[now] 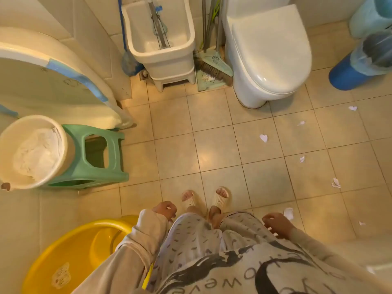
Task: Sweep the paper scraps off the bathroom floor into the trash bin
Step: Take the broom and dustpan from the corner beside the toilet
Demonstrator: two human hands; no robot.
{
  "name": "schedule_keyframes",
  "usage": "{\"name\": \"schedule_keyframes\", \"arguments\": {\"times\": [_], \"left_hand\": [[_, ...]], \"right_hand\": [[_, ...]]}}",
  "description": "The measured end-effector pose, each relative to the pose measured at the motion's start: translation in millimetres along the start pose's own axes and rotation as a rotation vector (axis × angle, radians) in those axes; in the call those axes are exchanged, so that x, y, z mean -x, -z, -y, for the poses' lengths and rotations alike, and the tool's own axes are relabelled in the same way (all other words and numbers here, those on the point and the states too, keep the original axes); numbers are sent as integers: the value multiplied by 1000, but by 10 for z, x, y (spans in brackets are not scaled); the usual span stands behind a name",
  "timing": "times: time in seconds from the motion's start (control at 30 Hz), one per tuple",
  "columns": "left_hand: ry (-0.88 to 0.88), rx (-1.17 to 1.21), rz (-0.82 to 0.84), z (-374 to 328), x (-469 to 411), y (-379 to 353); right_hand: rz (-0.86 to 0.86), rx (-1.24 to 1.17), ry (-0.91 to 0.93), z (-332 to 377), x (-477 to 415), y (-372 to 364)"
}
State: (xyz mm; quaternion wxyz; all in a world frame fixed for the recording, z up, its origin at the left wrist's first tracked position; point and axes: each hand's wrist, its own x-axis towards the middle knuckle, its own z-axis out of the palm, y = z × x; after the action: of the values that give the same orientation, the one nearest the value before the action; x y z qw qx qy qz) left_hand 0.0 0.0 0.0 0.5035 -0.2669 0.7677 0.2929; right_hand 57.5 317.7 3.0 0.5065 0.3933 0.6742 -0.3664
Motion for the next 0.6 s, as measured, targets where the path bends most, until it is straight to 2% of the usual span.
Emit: {"name": "schedule_keyframes", "arguments": {"times": [0.2, 0.3, 0.4, 0.53, 0.6], "left_hand": [[56, 36, -34, 80, 75, -4], [89, 114, -87, 171, 113, 27], [143, 112, -34, 142, 0, 131], [172, 144, -65, -10, -186, 341], [130, 208, -78, -141, -203, 511]], "right_hand": [[-78, 23, 209, 824, -70, 283], [-64, -64, 305, 1259, -43, 438], [-59, -132, 395, 1666, -42, 554], [-60, -130, 403, 2036, -127, 598], [-67, -122, 365, 2147, -189, 601]]}}
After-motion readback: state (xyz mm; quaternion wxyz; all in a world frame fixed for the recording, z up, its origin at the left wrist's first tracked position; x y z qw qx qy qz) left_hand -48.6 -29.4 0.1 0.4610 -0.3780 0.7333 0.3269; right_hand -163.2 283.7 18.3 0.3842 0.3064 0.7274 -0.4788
